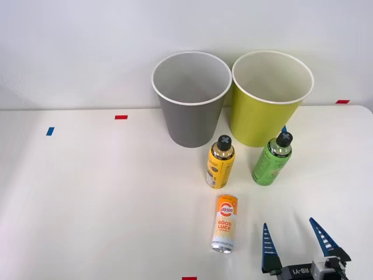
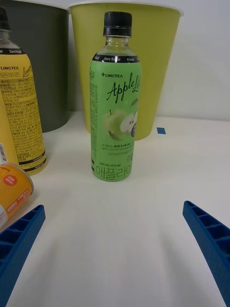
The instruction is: Put cans in the gray bin, plastic bottles in the light green bin
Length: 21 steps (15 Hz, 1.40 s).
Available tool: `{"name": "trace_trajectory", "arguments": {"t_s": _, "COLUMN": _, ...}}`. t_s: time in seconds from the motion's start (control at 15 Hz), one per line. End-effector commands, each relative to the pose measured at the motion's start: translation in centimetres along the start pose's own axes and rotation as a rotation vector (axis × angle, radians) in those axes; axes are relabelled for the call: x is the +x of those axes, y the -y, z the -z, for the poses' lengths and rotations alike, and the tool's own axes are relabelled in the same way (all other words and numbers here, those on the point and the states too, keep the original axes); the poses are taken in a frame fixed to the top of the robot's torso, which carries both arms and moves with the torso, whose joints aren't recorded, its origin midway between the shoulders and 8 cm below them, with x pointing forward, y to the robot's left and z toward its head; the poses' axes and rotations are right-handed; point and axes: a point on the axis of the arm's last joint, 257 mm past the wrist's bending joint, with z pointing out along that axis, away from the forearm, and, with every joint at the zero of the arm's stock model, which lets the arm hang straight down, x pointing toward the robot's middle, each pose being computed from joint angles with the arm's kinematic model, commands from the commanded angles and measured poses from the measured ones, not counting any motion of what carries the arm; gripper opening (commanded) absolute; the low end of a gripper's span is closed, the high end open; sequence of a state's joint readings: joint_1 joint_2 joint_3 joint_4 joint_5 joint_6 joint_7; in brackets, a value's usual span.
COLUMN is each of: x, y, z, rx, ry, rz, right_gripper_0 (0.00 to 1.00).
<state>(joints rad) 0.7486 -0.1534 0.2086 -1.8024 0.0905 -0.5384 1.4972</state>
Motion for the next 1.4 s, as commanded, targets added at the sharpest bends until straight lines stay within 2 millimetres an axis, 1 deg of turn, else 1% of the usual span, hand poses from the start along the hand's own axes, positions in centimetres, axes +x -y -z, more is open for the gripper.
{"name": "trace_trajectory", "arguments": {"t_s": 0.07, "x": 0.0, "y": 0.0, "z": 0.0, "rx": 0.0, "ry": 0.0, "rz": 0.0, "right_gripper_0": 1.0}}
{"name": "trace_trajectory", "arguments": {"t_s": 1.13, "x": 0.0, "y": 0.0, "z": 0.0, "rx": 0.0, "ry": 0.0, "rz": 0.0, "right_gripper_0": 1.0}}
{"name": "trace_trajectory", "arguments": {"t_s": 1.2, "x": 2.2, "y": 0.0, "z": 0.6, "rx": 0.0, "ry": -0.052, "rz": -0.003, "right_gripper_0": 1.0}}
{"name": "trace_trajectory", "arguments": {"t_s": 1.33, "x": 1.8, "y": -0.1, "z": -0.2, "rx": -0.013, "ry": -0.021, "rz": -0.01, "right_gripper_0": 1.0}}
{"name": "trace_trajectory", "arguments": {"t_s": 1.4, "x": 0.9, "y": 0.2, "z": -0.5, "rx": -0.001, "ry": 0.012, "rz": -0.035, "right_gripper_0": 1.0}}
